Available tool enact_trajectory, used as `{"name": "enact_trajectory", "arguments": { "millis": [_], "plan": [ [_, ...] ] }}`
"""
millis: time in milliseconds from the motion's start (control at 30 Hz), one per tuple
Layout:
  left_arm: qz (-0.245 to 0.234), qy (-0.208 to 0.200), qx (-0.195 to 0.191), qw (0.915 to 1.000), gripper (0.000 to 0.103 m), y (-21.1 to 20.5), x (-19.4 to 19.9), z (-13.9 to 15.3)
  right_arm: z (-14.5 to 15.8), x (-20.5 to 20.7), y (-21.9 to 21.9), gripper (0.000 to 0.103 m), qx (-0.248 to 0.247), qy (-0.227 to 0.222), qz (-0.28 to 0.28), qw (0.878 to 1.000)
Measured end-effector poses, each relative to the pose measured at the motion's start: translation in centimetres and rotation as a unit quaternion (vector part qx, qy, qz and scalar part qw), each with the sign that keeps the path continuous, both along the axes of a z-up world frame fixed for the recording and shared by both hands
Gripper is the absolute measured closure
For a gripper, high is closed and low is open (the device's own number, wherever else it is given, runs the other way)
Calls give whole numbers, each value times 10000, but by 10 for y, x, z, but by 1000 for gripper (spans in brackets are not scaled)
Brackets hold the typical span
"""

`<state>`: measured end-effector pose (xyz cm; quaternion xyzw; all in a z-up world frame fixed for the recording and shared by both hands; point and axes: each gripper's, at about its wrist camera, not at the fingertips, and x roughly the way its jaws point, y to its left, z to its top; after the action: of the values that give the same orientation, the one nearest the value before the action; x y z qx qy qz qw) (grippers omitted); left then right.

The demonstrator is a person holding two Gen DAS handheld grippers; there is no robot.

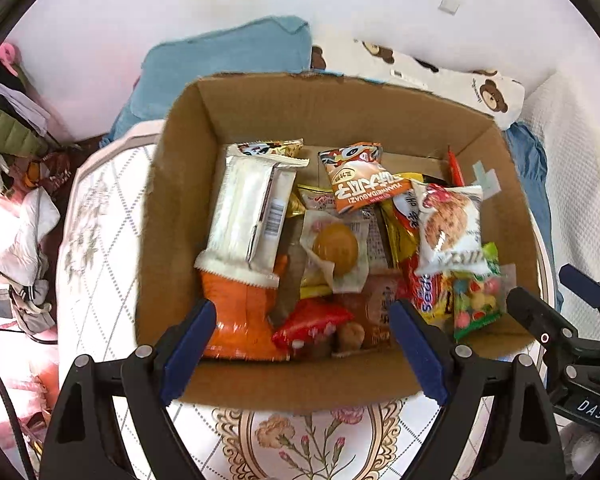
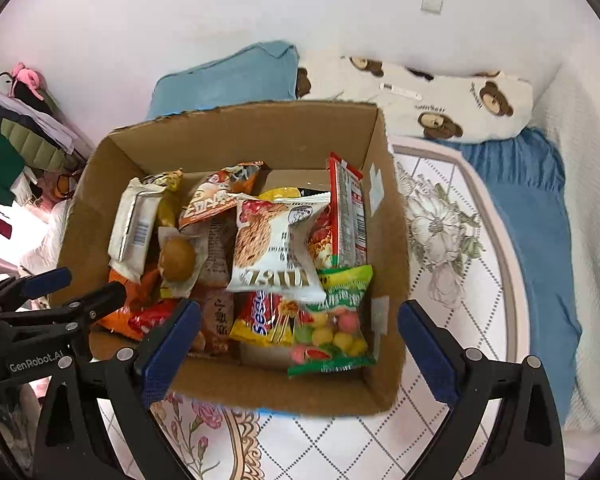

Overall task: Organize snacks
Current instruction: 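Carry both packets into the box and open both tools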

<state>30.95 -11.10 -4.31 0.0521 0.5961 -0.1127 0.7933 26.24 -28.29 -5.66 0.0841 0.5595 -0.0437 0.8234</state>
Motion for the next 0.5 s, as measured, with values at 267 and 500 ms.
{"name": "enact_trajectory", "arguments": {
  "millis": [267,500],
  "plan": [
    [261,-653,-189,9973,14,14,-54,40,39,-52,13,2,-180,-528,102,9984],
    [297,-1402,-84,9896,14,24,-111,81,76,-111,20,2,-201,-1007,67,9947]
  ]
}}
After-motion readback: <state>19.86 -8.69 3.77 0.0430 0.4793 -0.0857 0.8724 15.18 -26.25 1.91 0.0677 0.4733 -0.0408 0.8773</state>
